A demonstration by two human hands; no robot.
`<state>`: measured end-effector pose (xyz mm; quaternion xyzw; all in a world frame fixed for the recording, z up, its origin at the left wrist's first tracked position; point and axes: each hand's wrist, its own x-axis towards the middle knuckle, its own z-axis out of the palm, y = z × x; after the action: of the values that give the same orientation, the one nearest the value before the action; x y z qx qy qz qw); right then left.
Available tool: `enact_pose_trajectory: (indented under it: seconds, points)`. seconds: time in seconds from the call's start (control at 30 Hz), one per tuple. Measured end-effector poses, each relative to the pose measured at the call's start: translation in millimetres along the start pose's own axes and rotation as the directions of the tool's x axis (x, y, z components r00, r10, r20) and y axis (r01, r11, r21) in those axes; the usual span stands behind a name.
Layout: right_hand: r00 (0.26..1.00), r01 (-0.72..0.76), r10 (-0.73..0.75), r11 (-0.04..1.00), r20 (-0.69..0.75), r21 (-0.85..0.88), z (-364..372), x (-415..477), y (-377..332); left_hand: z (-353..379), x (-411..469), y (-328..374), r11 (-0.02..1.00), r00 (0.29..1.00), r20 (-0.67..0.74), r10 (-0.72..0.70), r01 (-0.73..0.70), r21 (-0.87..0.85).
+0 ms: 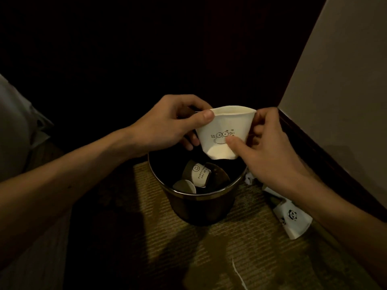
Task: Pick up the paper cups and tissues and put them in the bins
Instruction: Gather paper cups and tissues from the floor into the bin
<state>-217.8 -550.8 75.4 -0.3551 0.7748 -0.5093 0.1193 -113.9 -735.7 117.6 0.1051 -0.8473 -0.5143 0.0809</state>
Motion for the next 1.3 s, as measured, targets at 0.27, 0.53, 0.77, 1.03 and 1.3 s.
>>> enact_pose_trajectory:
  seconds: [0.27,0.53,0.77,1.03,1.3]
  points:
    - [0.973,0.228,-0.183,0.87,0.143,-0.437,16.6,11.3,9.5,-8.9,10.2,-38.0,0.915,0.987,0.031,-0.158,0.134,0.38]
    - [0.875,0.416,-0.073,0.618,0.479,-0.667,27.8,13.6,30.0,9.0,10.6,-73.0,0.734,0.884,0.296,-0.363,0.075,0.675]
    - [0.97,0.241,-0.218,0.887,0.102,-0.393,-17.4,-4.9,42.9,12.8,10.7,-58.3,0.59,0.911,0.239,-0.336,0.006,0.807]
    - [0.944,-0.329,0.29,0.877,-0.16,-0.351,-101.5,-34.2,122.7,115.9,19.3,19.6,0.974,0.991,0.069,0.116,-0.127,0.19]
    - [0.809,-0.587,0.565,0.772,-0.158,-0.244,-78.9,-80.7,202.1,260.1,38.6,-51.6,0.971,0.971,0.096,-0.219,0.207,0.122]
